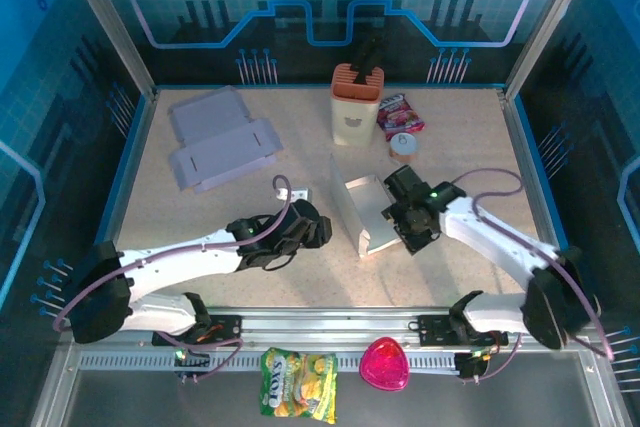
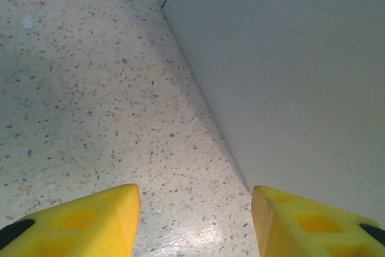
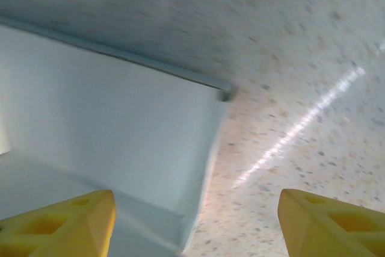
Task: Fold the paper box
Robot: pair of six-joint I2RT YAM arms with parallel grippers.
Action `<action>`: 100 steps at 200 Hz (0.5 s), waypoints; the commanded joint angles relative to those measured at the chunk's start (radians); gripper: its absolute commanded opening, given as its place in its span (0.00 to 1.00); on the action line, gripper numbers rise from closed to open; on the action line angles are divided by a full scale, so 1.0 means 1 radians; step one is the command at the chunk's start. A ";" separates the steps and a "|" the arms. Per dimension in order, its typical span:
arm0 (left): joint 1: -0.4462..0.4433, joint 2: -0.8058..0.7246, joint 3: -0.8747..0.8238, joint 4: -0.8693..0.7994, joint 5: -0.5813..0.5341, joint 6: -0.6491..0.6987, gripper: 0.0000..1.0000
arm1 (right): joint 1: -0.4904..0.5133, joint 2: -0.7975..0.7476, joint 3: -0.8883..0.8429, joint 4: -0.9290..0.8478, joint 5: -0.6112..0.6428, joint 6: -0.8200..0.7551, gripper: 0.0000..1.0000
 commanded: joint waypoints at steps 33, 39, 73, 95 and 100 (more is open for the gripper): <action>-0.003 0.033 0.046 0.063 0.011 0.051 0.55 | 0.015 -0.217 0.012 0.425 -0.244 -0.844 0.62; -0.004 0.038 0.047 0.070 0.013 0.052 0.55 | 0.019 -0.200 0.046 0.400 -0.284 -0.885 0.62; -0.003 0.053 0.041 0.103 0.040 0.057 0.56 | 0.094 -0.034 0.235 0.190 -0.329 -1.050 0.62; -0.003 0.038 0.031 0.097 0.040 0.057 0.57 | 0.139 0.059 0.313 0.105 -0.259 -1.084 0.62; -0.003 0.033 0.028 0.095 0.040 0.057 0.57 | 0.143 0.079 0.327 0.093 -0.248 -1.086 0.60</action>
